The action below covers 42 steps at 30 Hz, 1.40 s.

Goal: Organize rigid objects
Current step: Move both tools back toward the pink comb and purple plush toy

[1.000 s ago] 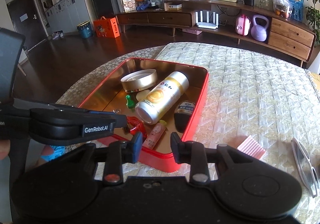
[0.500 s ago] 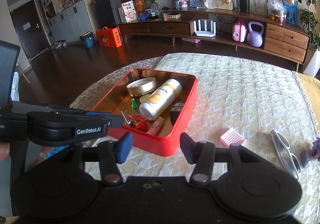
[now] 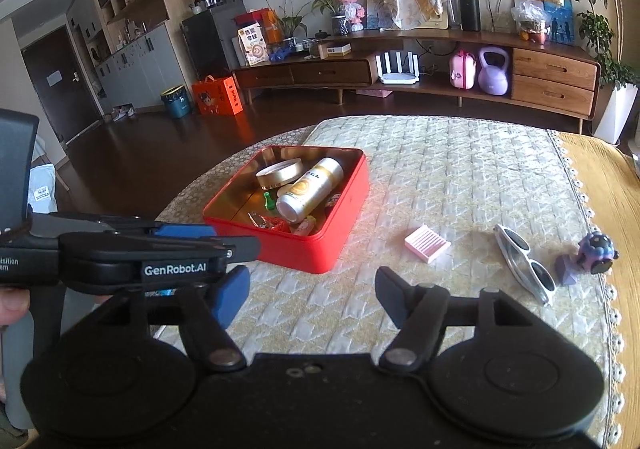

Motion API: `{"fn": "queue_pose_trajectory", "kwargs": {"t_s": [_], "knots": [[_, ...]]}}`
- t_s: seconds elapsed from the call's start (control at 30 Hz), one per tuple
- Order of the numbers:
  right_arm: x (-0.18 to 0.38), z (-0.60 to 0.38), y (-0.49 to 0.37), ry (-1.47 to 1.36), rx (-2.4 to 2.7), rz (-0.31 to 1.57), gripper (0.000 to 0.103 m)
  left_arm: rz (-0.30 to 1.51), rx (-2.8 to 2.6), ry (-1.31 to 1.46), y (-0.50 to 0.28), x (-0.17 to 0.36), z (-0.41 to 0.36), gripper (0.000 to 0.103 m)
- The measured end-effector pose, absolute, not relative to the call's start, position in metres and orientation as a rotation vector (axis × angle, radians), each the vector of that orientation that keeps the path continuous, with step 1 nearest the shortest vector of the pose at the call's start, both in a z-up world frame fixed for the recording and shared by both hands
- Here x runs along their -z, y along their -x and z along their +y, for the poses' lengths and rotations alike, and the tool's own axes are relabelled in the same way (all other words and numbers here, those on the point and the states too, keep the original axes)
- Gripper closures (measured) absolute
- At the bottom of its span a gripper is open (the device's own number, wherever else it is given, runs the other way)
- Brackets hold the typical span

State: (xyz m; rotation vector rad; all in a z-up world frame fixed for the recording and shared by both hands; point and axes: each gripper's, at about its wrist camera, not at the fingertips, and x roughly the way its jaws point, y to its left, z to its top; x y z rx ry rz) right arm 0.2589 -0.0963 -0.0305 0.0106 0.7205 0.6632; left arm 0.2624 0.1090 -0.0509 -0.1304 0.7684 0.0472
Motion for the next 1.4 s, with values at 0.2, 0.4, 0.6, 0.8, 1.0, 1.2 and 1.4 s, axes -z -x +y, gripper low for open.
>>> {"fn": "queue_pose_trajectory", "kwargs": {"t_s": [0.2,0.4,0.6,0.8,1.0,1.2,1.4], "knots": [[0.027,-0.140,-0.239,-0.058,-0.622,0.702,0.020,0.729,-0.033,0.157,-0.244,0.042,0.089,0.026],[0.025,-0.185,-0.225,-0.050,-0.550,0.660,0.005,0.717,-0.027,0.126,-0.233,0.041,0.060,0.021],[0.027,-0.223,-0.225,-0.019,-0.479,0.622,0.000,0.711,-0.027,0.087,-0.232,0.048,0.033,0.021],[0.033,-0.258,-0.246,-0.034,-0.427,0.615,0.000,0.708,-0.002,0.064,-0.247,0.058,0.010,0.021],[0.046,-0.279,-0.277,-0.033,-0.369,0.616,0.000,0.713,0.028,0.040,-0.275,0.071,-0.006,0.021],[0.064,-0.290,-0.312,-0.036,-0.339,0.634,0.000,0.737,0.035,0.015,-0.314,0.091,-0.015,0.021],[0.085,-0.292,-0.351,-0.029,-0.328,0.657,0.000,0.749,0.046,-0.036,-0.350,0.116,-0.020,0.021]]}}
